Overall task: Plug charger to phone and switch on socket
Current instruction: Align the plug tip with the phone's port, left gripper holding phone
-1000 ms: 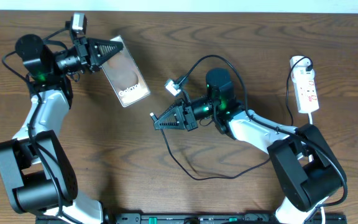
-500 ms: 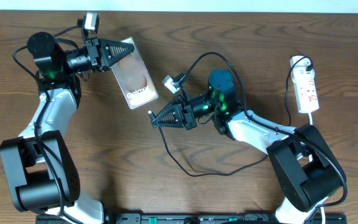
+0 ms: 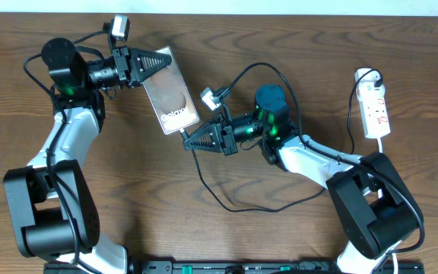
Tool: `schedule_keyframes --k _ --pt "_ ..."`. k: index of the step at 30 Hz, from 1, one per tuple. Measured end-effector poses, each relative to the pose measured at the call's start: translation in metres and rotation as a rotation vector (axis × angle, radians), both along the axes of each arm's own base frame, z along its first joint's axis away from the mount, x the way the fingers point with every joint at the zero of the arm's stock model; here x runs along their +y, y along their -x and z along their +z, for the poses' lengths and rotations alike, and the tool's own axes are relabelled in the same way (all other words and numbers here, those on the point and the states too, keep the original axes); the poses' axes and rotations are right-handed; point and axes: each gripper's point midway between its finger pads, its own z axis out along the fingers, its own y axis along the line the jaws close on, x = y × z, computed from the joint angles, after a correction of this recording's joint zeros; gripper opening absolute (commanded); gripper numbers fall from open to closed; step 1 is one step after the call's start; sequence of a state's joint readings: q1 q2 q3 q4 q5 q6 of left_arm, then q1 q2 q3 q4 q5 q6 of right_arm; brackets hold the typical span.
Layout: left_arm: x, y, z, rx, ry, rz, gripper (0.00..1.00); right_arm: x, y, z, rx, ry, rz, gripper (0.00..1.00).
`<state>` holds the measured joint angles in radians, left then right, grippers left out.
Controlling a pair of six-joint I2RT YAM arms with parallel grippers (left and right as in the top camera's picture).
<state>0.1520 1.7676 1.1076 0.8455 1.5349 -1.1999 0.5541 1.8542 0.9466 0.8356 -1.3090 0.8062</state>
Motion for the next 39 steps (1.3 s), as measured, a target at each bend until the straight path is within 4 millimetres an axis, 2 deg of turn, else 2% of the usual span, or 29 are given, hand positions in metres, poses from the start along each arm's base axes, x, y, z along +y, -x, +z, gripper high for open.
schedule_keyframes --k 39 --pt "0.0019 -0.0039 0.0004 0.0 0.002 0.024 0.07 -0.003 -0.0092 -0.0018 0.007 0.007 -0.038 0.01"
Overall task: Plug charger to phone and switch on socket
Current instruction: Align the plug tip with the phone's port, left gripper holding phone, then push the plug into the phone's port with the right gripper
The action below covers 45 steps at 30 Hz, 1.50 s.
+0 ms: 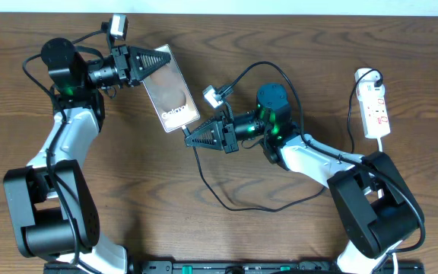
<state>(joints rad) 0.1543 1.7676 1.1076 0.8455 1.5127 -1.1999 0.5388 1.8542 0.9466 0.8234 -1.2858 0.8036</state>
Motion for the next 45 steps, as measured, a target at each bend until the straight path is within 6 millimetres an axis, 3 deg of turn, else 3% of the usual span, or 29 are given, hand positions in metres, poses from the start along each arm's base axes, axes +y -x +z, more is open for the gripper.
schedule_keyframes --k 15,23,39,45 --pt "0.002 -0.003 0.0 -0.001 0.002 0.02 0.07 0.001 -0.004 0.0 0.009 0.003 -0.025 0.01" --pt "0.002 0.0 0.0 -0.022 -0.006 0.001 0.07 0.001 -0.01 0.019 -0.008 -0.049 -0.055 0.01" --pt "0.004 -0.003 0.0 -0.029 -0.007 0.021 0.07 0.0 -0.008 0.01 0.072 -0.007 -0.044 0.01" --pt "0.022 -0.012 0.001 -0.014 0.0 0.09 0.07 0.0 -0.007 0.003 0.093 0.015 -0.037 0.01"
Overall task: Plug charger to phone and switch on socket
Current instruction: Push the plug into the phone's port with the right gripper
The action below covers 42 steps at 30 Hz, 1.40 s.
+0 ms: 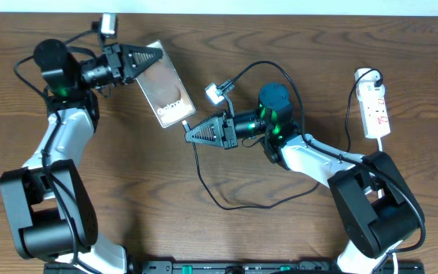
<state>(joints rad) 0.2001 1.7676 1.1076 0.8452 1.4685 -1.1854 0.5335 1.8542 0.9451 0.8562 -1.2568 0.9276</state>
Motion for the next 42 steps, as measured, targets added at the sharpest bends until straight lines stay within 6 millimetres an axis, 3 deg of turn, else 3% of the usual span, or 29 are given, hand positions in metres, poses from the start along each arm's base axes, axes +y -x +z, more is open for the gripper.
schedule_keyframes --k 5,16,42 --pt "0.006 -0.001 0.0 0.008 0.003 0.015 0.08 0.0 0.0 0.0 -0.006 -0.001 0.0 0.01" --pt "-0.013 0.003 0.0 0.014 0.005 -0.031 0.07 0.0 0.0 0.0 -0.014 -0.003 -0.001 0.01" --pt "-0.022 0.007 0.0 0.014 0.003 -0.065 0.08 0.0 0.001 0.0 -0.012 -0.002 0.007 0.01"
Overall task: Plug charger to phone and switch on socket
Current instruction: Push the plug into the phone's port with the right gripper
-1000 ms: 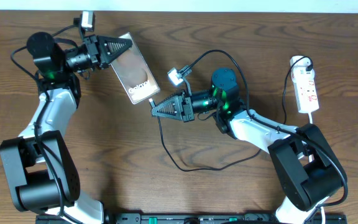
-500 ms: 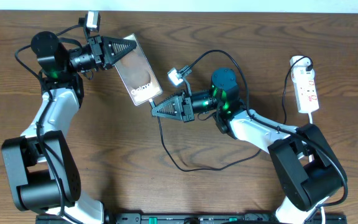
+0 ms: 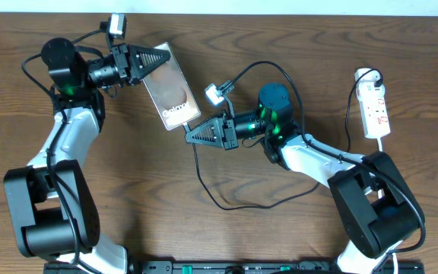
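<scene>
In the overhead view the phone (image 3: 175, 90) lies tilted at the back left, screen up, with a white label near its lower end. My left gripper (image 3: 160, 58) is shut on the phone's upper end. My right gripper (image 3: 189, 138) is shut on the charger plug, and its tip sits right at the phone's lower edge. Whether the plug is seated in the port cannot be told. The black charger cable (image 3: 226, 204) loops from the plug across the table toward the white socket strip (image 3: 376, 108) at the far right.
The cable's loop (image 3: 280, 199) lies on the wooden table in front of the right arm. A white adapter (image 3: 366, 76) sits in the strip's far end. The right wrist camera (image 3: 216, 93) stands just right of the phone.
The left gripper has brought the phone back to the right and a little nearer, so its lower edge now meets the right gripper's tip. The right gripper has barely moved.
At the two oldest moments the left gripper held the phone with its lower edge against the plug in the right gripper. Then the phone was further left, with a gap showing the plug's tip. Now the phone is back against the plug.
</scene>
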Tool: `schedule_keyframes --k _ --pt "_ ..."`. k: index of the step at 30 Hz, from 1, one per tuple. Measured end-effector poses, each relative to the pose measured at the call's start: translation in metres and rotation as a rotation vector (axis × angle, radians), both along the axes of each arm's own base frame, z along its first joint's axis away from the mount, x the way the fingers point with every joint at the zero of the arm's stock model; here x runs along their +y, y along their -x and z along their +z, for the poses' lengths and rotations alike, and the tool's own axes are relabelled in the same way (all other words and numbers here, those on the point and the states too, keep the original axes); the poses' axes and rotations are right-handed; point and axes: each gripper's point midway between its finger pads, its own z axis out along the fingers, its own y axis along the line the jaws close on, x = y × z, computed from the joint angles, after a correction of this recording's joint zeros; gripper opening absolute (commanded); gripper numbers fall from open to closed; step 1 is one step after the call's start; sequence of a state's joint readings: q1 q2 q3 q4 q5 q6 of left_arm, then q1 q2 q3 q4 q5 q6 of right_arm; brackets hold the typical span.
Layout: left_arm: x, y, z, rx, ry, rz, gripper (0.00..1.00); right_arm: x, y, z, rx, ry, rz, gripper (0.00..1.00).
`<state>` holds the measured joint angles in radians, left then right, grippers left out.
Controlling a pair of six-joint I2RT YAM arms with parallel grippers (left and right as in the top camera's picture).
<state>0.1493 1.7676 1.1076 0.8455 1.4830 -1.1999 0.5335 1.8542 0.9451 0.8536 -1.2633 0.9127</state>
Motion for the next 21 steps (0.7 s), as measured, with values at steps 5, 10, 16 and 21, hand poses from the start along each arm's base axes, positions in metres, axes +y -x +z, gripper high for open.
schedule_keyframes --k 5,10,16,21 --pt "-0.001 0.0008 0.0 0.0 0.0 -0.006 0.07 -0.0001 0.0003 0.0 0.0 0.0 0.002 0.01" --pt "-0.001 0.001 0.0 -0.001 -0.001 -0.007 0.08 -0.0001 0.0003 0.0 0.003 0.001 0.002 0.01" --pt "-0.0014 0.0022 -0.0001 -0.03 -0.01 -0.013 0.08 0.0004 -0.001 -0.0004 0.048 0.012 -0.007 0.01" --pt "-0.0012 0.0019 0.0 -0.047 -0.015 -0.011 0.07 0.0008 -0.0026 -0.0008 0.102 0.025 -0.019 0.01"
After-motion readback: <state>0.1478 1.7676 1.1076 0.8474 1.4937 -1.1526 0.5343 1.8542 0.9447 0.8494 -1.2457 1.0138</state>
